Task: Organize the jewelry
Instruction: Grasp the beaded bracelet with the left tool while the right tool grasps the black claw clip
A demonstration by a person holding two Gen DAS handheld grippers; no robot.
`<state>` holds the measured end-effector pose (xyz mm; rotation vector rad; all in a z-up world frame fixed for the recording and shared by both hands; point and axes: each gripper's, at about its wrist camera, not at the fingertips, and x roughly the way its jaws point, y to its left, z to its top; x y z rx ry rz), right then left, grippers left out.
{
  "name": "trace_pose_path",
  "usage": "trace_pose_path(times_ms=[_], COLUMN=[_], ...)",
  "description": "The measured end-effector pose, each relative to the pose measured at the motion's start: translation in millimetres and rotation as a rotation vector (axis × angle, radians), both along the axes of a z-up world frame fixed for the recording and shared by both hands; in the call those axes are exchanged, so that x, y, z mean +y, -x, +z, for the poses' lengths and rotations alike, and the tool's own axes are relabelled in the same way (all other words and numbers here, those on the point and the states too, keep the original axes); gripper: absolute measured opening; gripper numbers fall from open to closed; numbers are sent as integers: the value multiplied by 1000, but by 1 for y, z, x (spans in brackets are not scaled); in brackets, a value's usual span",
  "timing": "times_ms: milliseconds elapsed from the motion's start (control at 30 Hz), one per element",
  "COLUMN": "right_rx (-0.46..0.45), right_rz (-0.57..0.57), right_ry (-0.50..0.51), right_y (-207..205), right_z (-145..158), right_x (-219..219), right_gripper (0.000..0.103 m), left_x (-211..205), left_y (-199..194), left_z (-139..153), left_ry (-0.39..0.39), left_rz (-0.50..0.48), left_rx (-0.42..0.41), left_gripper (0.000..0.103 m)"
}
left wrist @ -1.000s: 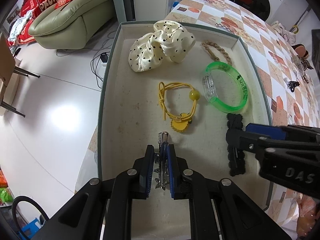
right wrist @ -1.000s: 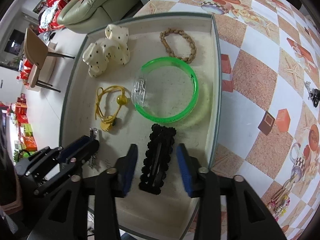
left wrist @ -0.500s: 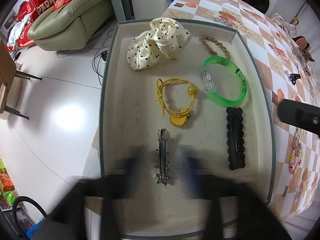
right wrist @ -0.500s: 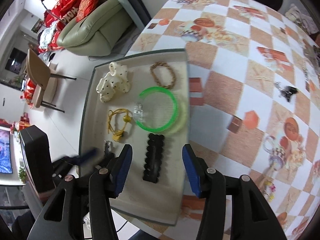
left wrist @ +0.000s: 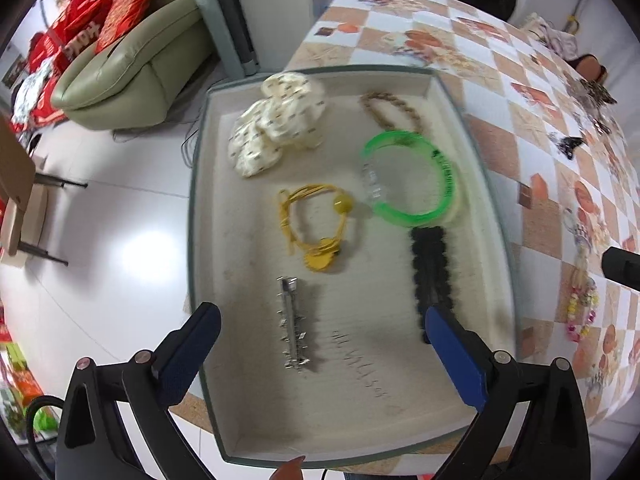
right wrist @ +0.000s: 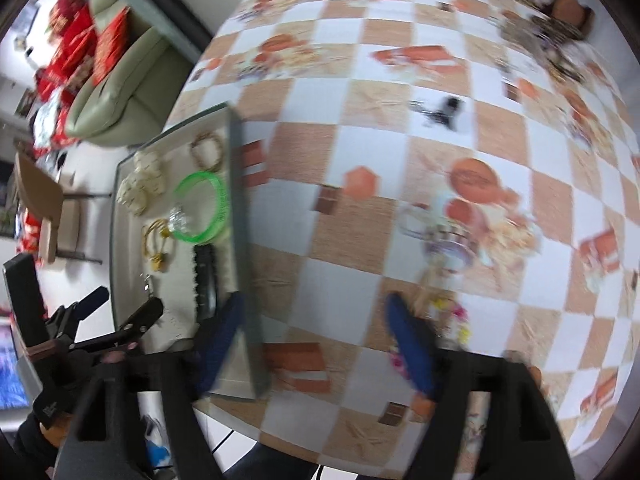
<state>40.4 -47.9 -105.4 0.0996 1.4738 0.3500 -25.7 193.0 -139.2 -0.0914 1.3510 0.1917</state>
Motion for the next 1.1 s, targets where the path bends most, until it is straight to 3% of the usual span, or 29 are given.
trace_pose_path(times_ms=[400, 667, 1100], right_rx=[18, 5, 40], right_rz=[-209, -276, -153], right_ry=[5, -42, -95], right_y=[-5, -25, -78], right_z=[12, 22, 8], right_x=[-86, -124, -151], right_gripper=[87, 87, 87], left_x=[-59, -121, -187], left_y=[-28, -38, -40], left_z=[30, 39, 16], left_ry=[32, 54, 64], left_rz=[-158, -266, -164], left_rx=[-32, -27, 34], left_gripper=[103, 103, 103])
